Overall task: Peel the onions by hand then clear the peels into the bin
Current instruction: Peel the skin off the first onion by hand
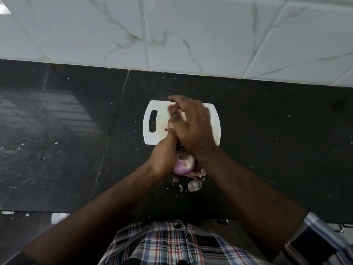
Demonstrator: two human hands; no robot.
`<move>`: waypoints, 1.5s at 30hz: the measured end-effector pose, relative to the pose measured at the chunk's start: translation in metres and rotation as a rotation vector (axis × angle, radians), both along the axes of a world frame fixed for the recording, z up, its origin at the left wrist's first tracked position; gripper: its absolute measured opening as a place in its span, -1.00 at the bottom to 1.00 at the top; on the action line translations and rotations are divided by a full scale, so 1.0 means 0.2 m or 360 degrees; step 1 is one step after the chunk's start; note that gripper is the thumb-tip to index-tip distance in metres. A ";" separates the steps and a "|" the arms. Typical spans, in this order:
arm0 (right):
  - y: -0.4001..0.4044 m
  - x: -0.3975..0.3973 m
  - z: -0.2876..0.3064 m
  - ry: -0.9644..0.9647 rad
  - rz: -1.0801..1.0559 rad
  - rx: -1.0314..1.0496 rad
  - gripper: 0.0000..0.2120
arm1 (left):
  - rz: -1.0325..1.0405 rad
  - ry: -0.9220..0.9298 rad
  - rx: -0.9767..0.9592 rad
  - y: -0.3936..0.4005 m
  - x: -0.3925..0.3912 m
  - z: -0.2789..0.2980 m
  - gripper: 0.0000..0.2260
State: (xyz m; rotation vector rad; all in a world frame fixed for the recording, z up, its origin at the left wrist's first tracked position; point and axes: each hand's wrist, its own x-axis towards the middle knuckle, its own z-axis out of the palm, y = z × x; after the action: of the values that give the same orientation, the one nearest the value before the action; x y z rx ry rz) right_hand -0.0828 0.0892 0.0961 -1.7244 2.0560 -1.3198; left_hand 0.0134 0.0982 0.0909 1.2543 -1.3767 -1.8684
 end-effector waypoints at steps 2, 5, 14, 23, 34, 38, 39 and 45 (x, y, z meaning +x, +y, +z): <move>0.00 -0.11 -0.04 -0.0180 -0.0032 0.0077 -0.52 | -0.0013 0.0201 0.0137 0.01 -0.02 0.01 -0.38; 0.00 -0.09 0.01 -0.0547 0.0048 0.0137 -0.58 | 0.0059 0.0189 0.0076 -0.05 -0.01 0.04 -0.51; 0.02 -0.04 0.00 -0.0627 0.0057 0.0195 -0.60 | -0.0102 0.0111 0.0093 -0.06 0.03 0.03 -0.31; -0.04 -0.14 -0.11 -0.0487 -0.0118 0.0432 -0.65 | -0.0248 0.0316 0.0384 -0.05 0.02 0.11 -0.26; -0.05 -0.07 0.00 -0.0383 -0.0068 0.0301 -0.48 | 0.0128 0.0163 0.0336 -0.10 -0.04 0.04 -0.31; -0.08 -0.15 -0.08 0.0062 -0.0205 0.0394 -0.41 | -0.0003 -0.0035 0.0189 -0.08 -0.03 0.04 -0.42; -0.08 -0.22 -0.09 0.0107 -0.0246 0.0411 -0.42 | -0.0056 0.0034 0.0252 -0.07 -0.03 0.03 -0.45; 0.07 -0.27 -0.04 -0.0868 0.0048 0.0490 -0.64 | 0.0184 0.0443 0.0900 -0.17 -0.01 -0.07 -0.35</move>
State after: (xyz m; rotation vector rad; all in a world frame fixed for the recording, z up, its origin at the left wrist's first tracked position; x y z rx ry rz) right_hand -0.1376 0.1035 0.0879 -1.1082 1.7875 -1.2128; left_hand 0.0109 0.0648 0.0764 1.2220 -0.6341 -2.3283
